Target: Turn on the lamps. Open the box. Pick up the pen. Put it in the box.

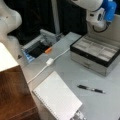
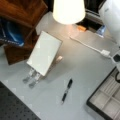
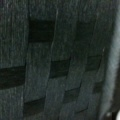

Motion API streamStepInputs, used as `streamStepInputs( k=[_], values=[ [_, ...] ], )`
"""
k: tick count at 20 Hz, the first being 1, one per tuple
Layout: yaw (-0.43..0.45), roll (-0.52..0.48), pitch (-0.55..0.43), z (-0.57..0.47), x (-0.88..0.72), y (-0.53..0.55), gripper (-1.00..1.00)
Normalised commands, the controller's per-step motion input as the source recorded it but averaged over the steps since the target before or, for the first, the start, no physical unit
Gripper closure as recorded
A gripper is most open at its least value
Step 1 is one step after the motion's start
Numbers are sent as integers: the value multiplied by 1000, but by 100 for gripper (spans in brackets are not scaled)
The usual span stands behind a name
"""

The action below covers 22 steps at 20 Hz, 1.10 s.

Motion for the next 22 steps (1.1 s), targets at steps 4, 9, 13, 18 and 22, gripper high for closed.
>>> streamStepInputs(
  k=[4, 9, 13, 18, 22],
  values=[
    [-168, 67, 61, 94, 144, 181, -100],
    [-158, 76, 46, 96, 117, 205, -100],
    [-165, 16, 49, 90, 59, 210, -100],
    [-155, -27, 38, 74, 52, 198, -100],
    [-138, -36, 31, 78, 60, 142, -100]
  ],
)
